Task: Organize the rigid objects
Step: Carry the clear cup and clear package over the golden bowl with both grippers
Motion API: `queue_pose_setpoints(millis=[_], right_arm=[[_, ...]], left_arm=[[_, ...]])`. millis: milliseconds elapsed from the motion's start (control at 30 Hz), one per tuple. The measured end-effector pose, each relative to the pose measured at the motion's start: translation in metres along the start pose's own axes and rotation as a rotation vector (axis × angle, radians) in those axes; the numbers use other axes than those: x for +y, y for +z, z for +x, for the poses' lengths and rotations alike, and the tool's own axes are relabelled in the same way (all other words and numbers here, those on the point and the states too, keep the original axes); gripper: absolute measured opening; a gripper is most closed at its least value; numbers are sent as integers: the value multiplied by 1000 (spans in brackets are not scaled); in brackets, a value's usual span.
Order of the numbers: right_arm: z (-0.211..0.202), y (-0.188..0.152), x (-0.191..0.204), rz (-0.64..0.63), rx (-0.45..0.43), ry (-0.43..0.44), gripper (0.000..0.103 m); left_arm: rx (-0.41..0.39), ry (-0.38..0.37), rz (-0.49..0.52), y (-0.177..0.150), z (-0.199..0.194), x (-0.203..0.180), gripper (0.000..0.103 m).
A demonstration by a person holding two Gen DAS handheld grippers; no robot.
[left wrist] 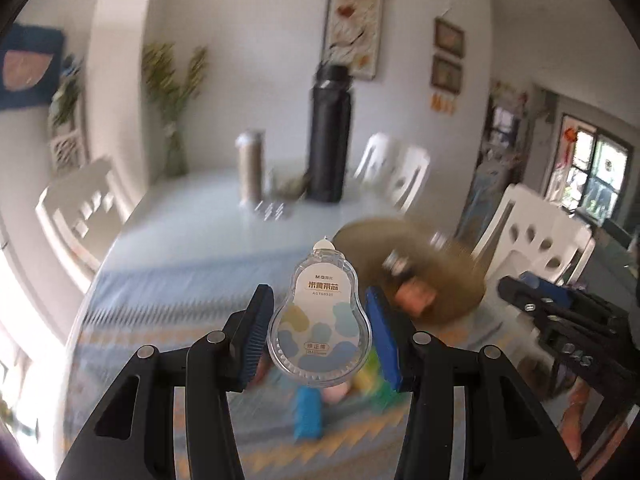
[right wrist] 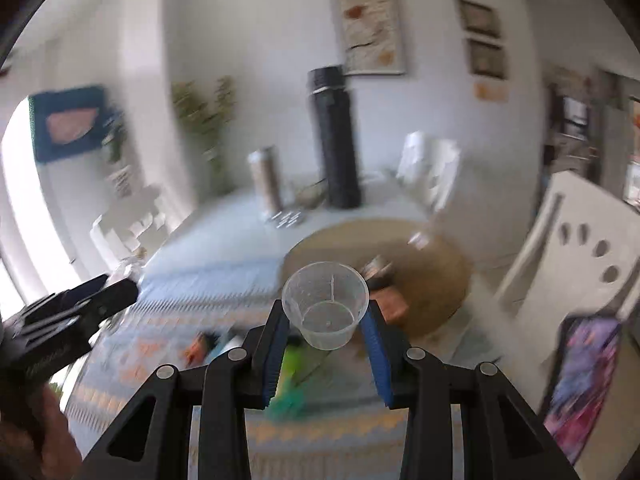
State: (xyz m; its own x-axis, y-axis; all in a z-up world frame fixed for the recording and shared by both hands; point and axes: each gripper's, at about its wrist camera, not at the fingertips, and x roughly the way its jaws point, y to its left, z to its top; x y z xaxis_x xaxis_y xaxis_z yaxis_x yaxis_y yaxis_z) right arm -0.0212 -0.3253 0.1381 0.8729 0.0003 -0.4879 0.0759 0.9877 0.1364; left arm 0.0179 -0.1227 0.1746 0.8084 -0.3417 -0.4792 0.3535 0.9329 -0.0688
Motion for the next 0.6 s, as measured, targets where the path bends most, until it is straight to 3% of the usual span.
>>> queue_pose_setpoints(millis=[100, 233, 367, 600], right_arm=[[26, 19, -22, 75, 18, -48, 37], [75, 22, -51, 180, 128, -74, 37], [98, 10, -65, 197, 177, -61, 37], [112, 2, -69, 191, 203, -63, 37]], left_arm=[[2, -50, -12, 19, 33, -20, 45], [75, -97, 7, 17, 86, -43, 45], [121, -133, 55, 5, 123, -58, 45], [212, -163, 24, -10, 153, -62, 46]])
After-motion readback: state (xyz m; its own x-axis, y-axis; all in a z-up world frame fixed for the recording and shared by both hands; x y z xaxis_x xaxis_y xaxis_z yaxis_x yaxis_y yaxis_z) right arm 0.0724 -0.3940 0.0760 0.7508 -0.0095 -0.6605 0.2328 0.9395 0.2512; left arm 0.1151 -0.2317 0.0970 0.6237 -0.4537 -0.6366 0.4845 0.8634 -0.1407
